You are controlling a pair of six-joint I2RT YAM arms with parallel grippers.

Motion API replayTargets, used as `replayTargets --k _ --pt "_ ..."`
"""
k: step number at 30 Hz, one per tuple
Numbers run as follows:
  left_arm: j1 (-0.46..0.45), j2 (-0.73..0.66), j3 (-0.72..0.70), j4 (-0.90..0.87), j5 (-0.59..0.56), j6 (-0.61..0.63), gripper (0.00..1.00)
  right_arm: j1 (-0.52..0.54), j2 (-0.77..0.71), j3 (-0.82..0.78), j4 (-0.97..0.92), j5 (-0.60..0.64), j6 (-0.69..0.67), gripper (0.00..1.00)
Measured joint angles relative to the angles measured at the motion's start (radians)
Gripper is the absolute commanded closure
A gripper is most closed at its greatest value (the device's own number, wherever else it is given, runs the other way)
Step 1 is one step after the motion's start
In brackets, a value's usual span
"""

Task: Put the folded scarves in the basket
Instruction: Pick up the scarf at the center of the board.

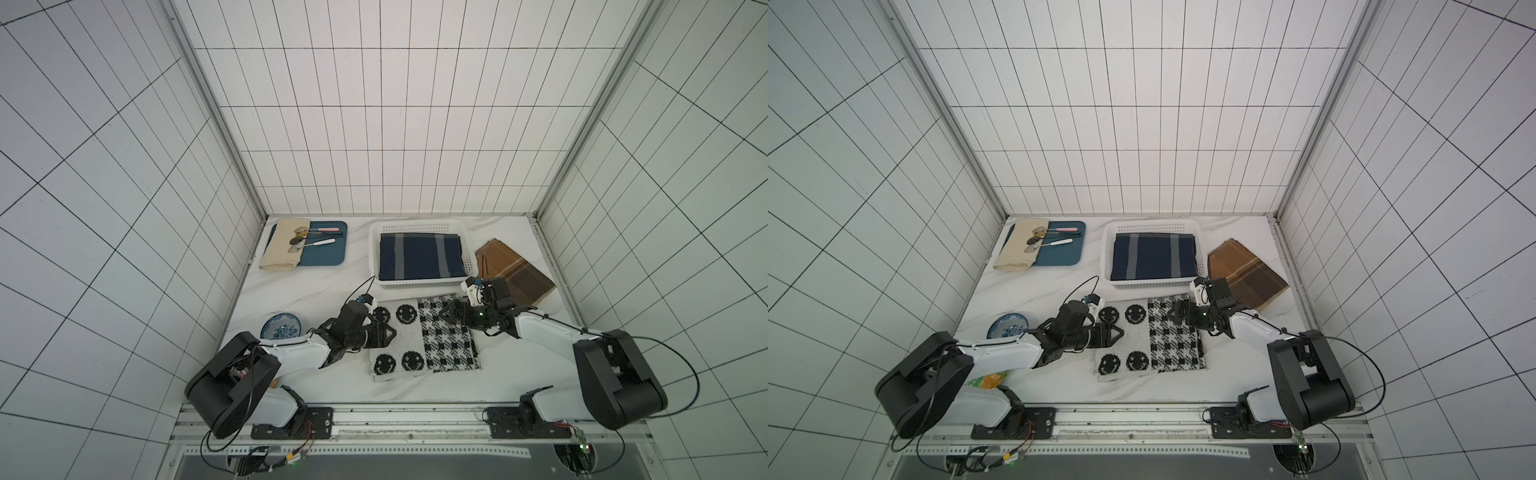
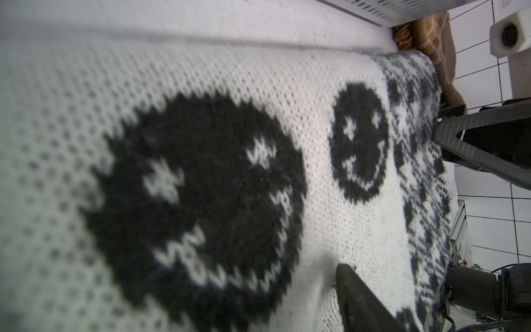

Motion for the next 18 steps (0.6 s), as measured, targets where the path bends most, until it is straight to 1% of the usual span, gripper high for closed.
replayTargets --k 1,3,5,6,7,9,11,12,13,14,16,18 --pt "0.000 -0.003 -0.001 -0.004 0.000 0.000 0.35 0.000 0.012 0.007 0.001 -0.009 0.000 0.01" --pt "0.000 -0.011 -0.004 -0.012 -0.001 0.000 0.35 0.001 0.034 0.021 0.008 -0.023 -0.002 0.07" --pt "0.000 -0.020 -0.008 -0.020 -0.005 0.000 0.35 0.001 0.041 0.022 0.010 -0.024 -0.004 0.17" --pt "0.000 -0.024 -0.010 -0.023 -0.006 0.000 0.35 0.001 0.044 0.022 0.011 -0.024 -0.002 0.27" --pt "-0.001 -0.027 -0.012 -0.024 -0.007 0.000 0.35 0.001 0.047 0.021 0.011 -0.024 -0.002 0.33" --pt "-0.007 -0.029 -0.013 -0.026 -0.013 0.000 0.35 0.003 0.050 0.019 0.004 -0.013 0.005 0.40" --pt "-0.014 -0.029 -0.014 -0.025 -0.017 0.000 0.35 0.015 0.050 0.019 -0.009 0.003 0.010 0.49" --pt "-0.018 -0.029 -0.014 -0.025 -0.018 0.000 0.36 0.025 0.048 0.019 -0.016 0.016 0.012 0.58" --pt "-0.020 -0.029 -0.014 -0.025 -0.019 0.001 0.37 0.038 0.047 0.019 -0.025 0.030 0.017 0.70" --pt "-0.023 -0.029 -0.014 -0.025 -0.020 0.001 0.40 0.053 0.046 0.017 -0.036 0.044 0.020 0.78" --pt "-0.028 -0.028 -0.014 -0.031 -0.023 0.001 0.48 0.073 0.044 0.008 -0.051 0.053 0.025 0.87" --pt "-0.032 -0.023 -0.014 -0.039 -0.026 -0.002 0.65 0.082 0.022 -0.006 -0.051 0.055 0.029 0.94"
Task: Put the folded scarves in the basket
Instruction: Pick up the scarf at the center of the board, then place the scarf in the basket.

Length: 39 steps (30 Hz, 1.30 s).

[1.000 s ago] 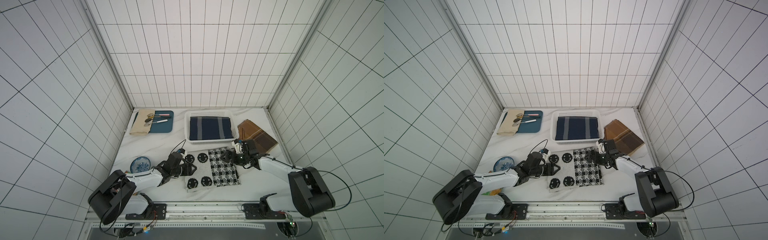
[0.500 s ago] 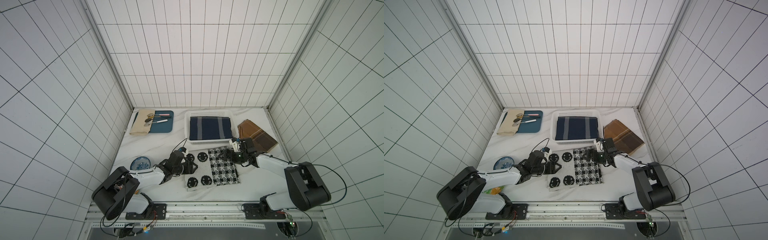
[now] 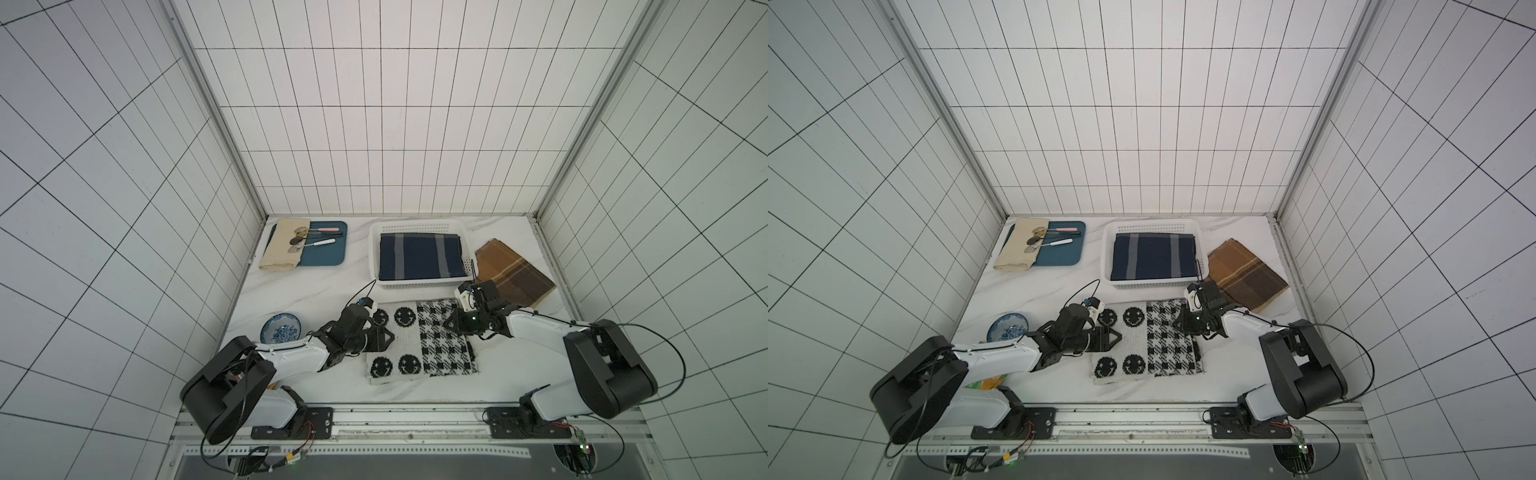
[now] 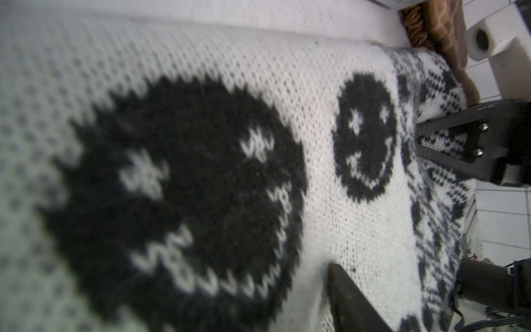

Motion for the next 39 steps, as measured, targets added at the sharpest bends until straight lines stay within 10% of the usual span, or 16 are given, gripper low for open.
replayTargets --k 4,16,26,39 --pt "-0.007 0.011 0.000 -0.007 0.004 0.008 0.98 0.006 -0.059 -0.044 0.012 -0.019 0.003 0.99" --pt "-0.114 -0.164 0.043 -0.134 -0.100 0.025 1.00 0.107 -0.296 -0.055 -0.051 0.010 0.000 1.00" --pt "-0.116 -0.189 0.331 -0.273 -0.165 0.031 1.00 0.108 -0.364 0.284 -0.342 0.117 -0.116 1.00" --pt "0.154 0.226 0.903 -0.362 -0.165 0.078 1.00 -0.105 0.120 0.940 -0.519 0.126 -0.292 1.00"
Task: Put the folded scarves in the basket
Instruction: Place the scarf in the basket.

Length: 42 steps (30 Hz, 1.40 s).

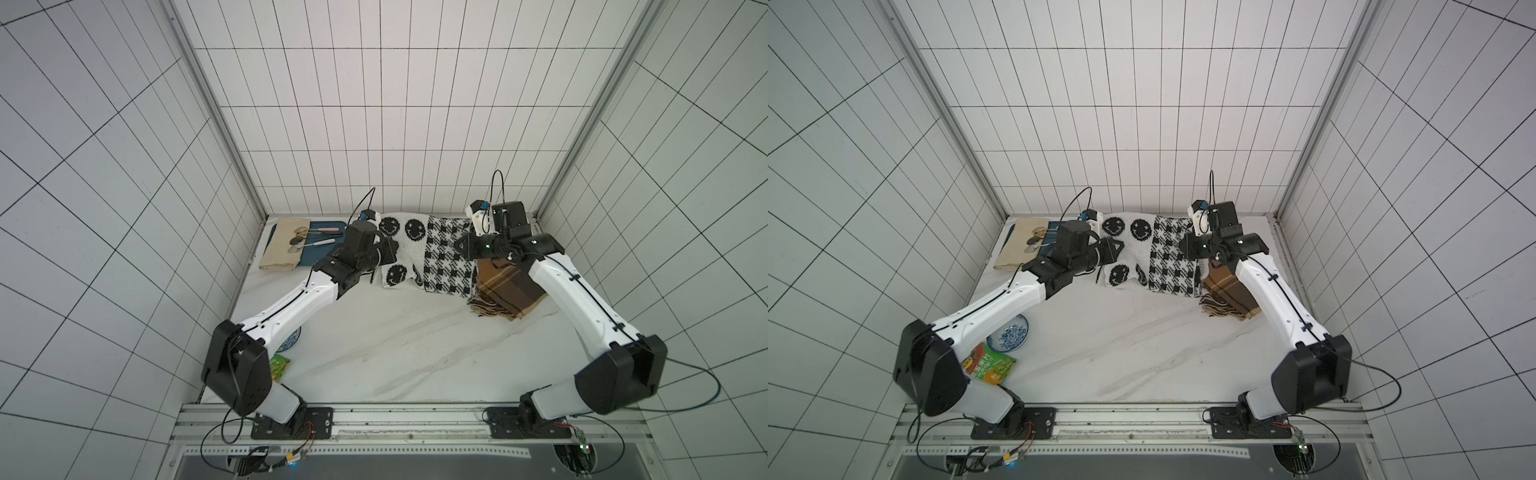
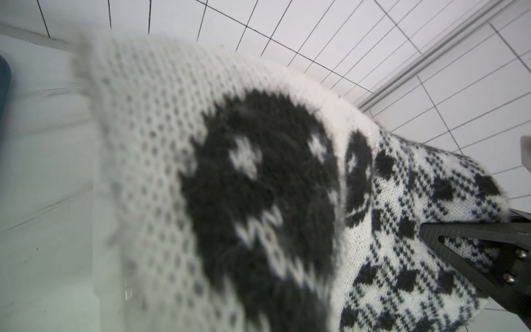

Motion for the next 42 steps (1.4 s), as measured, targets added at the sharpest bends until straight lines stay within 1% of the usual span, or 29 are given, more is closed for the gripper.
replayTargets --k 4,8,9,11,12,14,15,16,17,19,21,23,24,27,30,34,35,36,37,39,40,42 --pt "0.039 0.197 0.126 -0.007 0.026 0.011 1.00 -0.034 0.240 0.177 -0.028 -0.014 -0.025 1.00" --pt "0.095 0.350 0.193 -0.015 0.087 0.004 0.99 -0.064 0.455 0.323 -0.075 -0.024 -0.044 1.00" --pt "0.114 0.385 0.206 -0.023 0.103 0.002 0.95 -0.070 0.502 0.353 -0.089 -0.027 -0.050 0.99" --pt "0.148 0.431 0.219 -0.033 0.133 -0.002 0.92 -0.075 0.577 0.405 -0.117 -0.033 -0.060 0.98" --pt "0.163 0.444 0.220 -0.041 0.148 -0.003 0.89 -0.076 0.604 0.426 -0.127 -0.036 -0.064 0.96" --pt "0.178 0.447 0.226 -0.045 0.166 -0.005 0.76 -0.080 0.638 0.454 -0.143 -0.039 -0.072 0.90" --pt "0.180 0.446 0.232 -0.044 0.169 -0.004 0.70 -0.081 0.650 0.471 -0.154 -0.040 -0.076 0.83" --pt "0.182 0.446 0.238 -0.044 0.168 -0.003 0.66 -0.080 0.659 0.488 -0.162 -0.040 -0.079 0.68" --pt "0.182 0.446 0.240 -0.044 0.169 -0.004 0.63 -0.079 0.664 0.505 -0.171 -0.039 -0.084 0.61" --pt "0.182 0.443 0.240 -0.045 0.167 -0.002 0.53 -0.080 0.665 0.525 -0.182 -0.035 -0.095 0.41" --pt "0.181 0.439 0.240 -0.047 0.164 -0.004 0.47 -0.081 0.665 0.534 -0.187 -0.031 -0.102 0.34" --pt "0.180 0.429 0.237 -0.047 0.160 -0.004 0.43 -0.081 0.661 0.534 -0.187 -0.028 -0.108 0.22" --pt "0.179 0.420 0.232 -0.047 0.158 -0.003 0.42 -0.081 0.657 0.531 -0.185 -0.028 -0.110 0.02" --pt "0.175 0.386 0.217 -0.047 0.149 -0.002 0.38 -0.081 0.597 0.457 -0.143 -0.026 -0.114 0.01" --pt "0.168 0.354 0.209 -0.044 0.139 0.002 0.32 -0.081 0.475 0.323 -0.072 -0.011 -0.112 0.01" --pt "0.161 0.321 0.195 -0.037 0.124 0.006 0.31 -0.086 0.300 0.155 0.049 -0.031 -0.080 0.01" --pt "0.161 0.316 0.189 -0.035 0.120 0.007 0.31 -0.089 0.272 0.129 0.071 -0.060 -0.071 0.01" --pt "0.160 0.308 0.178 -0.029 0.114 0.006 0.31 -0.098 0.244 0.098 0.101 -0.127 -0.062 0.01" --pt "0.159 0.299 0.164 -0.023 0.108 0.007 0.31 -0.110 0.220 0.063 0.140 -0.213 -0.034 0.01" --pt "0.158 0.283 0.138 -0.021 0.095 0.007 0.31 -0.129 0.193 0.001 0.209 -0.338 0.027 0.01" --pt "0.157 0.272 0.124 -0.020 0.092 0.007 0.31 -0.132 0.177 -0.042 0.243 -0.378 0.059 0.01" --pt "0.154 0.252 0.097 -0.013 0.089 0.005 0.31 -0.130 0.132 -0.145 0.296 -0.400 0.090 0.01"
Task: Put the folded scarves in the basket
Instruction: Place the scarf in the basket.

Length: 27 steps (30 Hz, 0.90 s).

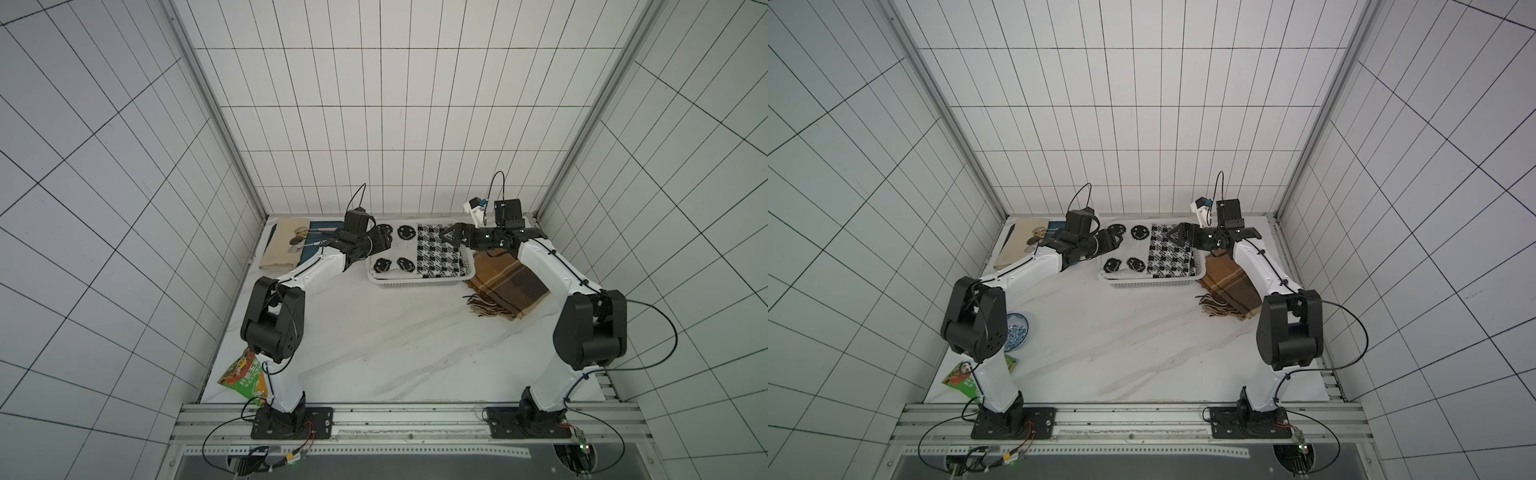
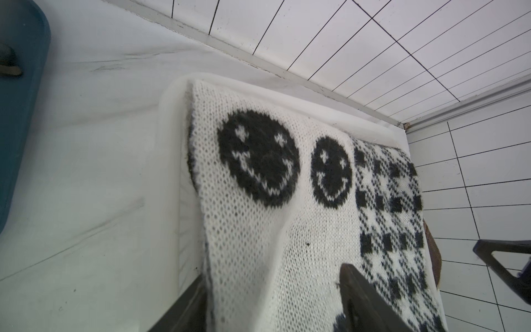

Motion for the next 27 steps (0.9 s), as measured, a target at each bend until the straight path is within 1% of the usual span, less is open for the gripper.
replayTargets --k 3,6,8,11,12,13,17,23,25,27 --pt "-0.008 -0.030 -0.058 0.023 0.003 -0.007 0.31 0.027 -0.085 -0.138 0.010 0.003 0.026 0.01" --pt "-0.016 -0.073 -0.154 0.056 0.001 -0.011 0.31 0.059 -0.167 -0.210 0.010 0.064 0.024 0.00" --pt "-0.020 -0.096 -0.204 0.068 0.001 -0.011 0.32 0.086 -0.231 -0.243 0.009 0.131 0.016 0.03" --pt "-0.025 -0.111 -0.232 0.086 -0.001 -0.011 0.32 0.116 -0.299 -0.260 0.009 0.222 0.000 0.10" --pt "-0.025 -0.113 -0.238 0.093 0.000 -0.012 0.33 0.122 -0.309 -0.263 0.009 0.251 -0.003 0.14" --pt "-0.025 -0.115 -0.243 0.101 0.001 -0.011 0.33 0.124 -0.312 -0.267 0.010 0.276 -0.009 0.18" --pt "-0.025 -0.146 -0.275 0.112 -0.007 -0.008 0.34 0.130 -0.280 -0.283 -0.004 0.341 -0.014 0.31" --pt "-0.025 -0.175 -0.296 0.112 -0.021 -0.003 0.35 0.130 -0.254 -0.297 -0.032 0.415 -0.025 0.36" --pt "-0.025 -0.175 -0.296 0.112 -0.020 -0.003 0.36 0.130 -0.253 -0.297 -0.032 0.430 -0.029 0.42" --pt "-0.025 -0.174 -0.296 0.111 -0.020 -0.003 0.37 0.130 -0.248 -0.297 -0.032 0.435 -0.028 0.46"
